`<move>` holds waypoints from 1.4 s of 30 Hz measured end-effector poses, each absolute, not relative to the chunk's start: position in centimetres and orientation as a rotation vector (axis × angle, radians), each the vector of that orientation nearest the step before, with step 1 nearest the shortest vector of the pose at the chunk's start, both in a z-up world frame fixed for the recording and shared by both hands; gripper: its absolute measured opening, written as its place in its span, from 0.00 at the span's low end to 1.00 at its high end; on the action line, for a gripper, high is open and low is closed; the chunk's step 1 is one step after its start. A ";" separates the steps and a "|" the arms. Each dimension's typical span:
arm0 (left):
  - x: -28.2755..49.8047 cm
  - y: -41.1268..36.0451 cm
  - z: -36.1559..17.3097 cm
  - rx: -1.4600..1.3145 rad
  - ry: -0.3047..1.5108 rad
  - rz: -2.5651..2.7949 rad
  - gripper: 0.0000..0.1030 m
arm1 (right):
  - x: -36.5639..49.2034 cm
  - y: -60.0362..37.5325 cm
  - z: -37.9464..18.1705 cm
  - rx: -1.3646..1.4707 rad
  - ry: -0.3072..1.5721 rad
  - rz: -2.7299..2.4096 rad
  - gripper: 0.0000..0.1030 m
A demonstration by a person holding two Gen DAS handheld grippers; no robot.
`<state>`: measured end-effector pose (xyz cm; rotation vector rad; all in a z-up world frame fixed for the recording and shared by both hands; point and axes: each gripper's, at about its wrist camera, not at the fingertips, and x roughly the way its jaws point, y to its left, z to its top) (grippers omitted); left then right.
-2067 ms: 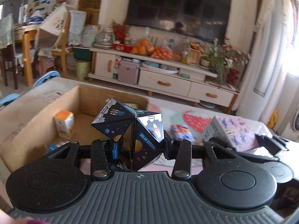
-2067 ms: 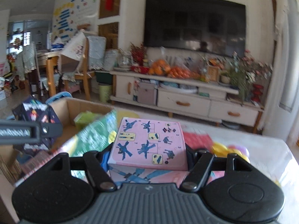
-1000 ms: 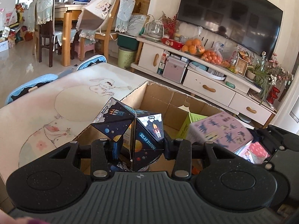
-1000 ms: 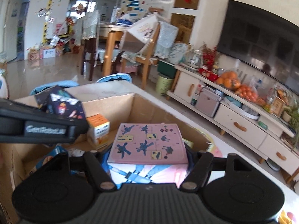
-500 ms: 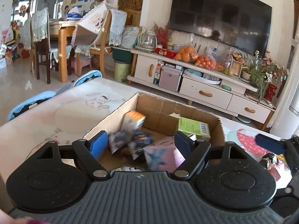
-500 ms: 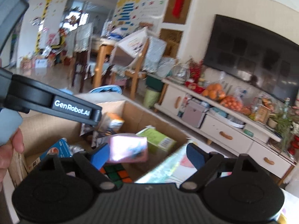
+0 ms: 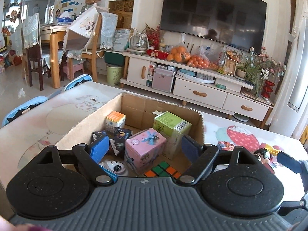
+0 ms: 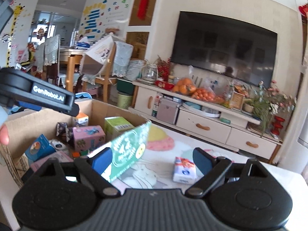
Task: Organize rigid objects
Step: 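Withdraw both open tools from the cardboard box back over the table, then move right tool to the pink figure box while left tool approaches the bobblehead doll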
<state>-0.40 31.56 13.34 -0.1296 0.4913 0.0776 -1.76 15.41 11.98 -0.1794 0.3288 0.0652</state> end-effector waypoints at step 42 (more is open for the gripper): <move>1.7 25.6 10.1 0.092 0.506 -0.202 1.00 | -0.6 -1.1 5.3 -0.007 0.496 -0.263 0.95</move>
